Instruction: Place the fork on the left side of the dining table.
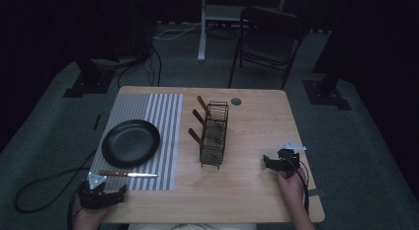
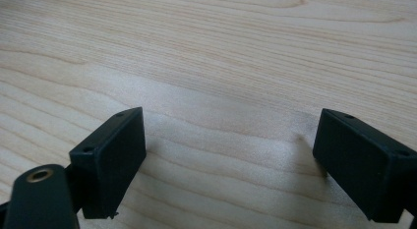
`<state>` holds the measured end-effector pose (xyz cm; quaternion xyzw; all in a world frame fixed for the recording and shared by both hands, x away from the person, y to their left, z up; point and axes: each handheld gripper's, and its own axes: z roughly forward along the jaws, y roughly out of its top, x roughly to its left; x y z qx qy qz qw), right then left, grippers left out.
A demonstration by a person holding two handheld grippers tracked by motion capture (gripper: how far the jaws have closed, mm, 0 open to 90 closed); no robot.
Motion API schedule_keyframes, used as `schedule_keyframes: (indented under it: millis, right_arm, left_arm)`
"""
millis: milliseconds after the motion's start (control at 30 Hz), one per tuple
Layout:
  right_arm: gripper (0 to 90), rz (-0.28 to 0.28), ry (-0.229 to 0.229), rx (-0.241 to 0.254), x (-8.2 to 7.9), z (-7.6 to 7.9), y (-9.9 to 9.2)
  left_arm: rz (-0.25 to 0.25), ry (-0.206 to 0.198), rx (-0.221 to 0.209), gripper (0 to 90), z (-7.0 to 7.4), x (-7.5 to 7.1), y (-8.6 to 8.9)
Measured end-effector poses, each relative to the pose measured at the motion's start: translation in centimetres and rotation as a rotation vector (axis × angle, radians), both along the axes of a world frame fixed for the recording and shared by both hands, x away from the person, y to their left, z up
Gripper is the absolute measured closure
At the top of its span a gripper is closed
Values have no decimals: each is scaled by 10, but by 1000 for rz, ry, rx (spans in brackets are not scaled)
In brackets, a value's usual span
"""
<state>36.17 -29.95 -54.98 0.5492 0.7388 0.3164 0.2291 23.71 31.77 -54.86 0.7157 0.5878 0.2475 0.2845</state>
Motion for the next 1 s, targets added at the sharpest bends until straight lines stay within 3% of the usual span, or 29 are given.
schedule_keyframes:
  millis: [167,567,667,1000]
  right_arm:
    - [122,0,0,0,0,0,0]
    - [121,0,0,1,0,0,0]
    - [122,0,0,0,0,0,0]
    - [121,-1,0,1,0,0,0]
  left_arm:
    - [38,41,5,0,3,2,-4]
    - [36,48,4,0,4,2,-4]
    - [51,77,12,0,6,3,-6]
    - [11,108,18,15,13,0,-8]
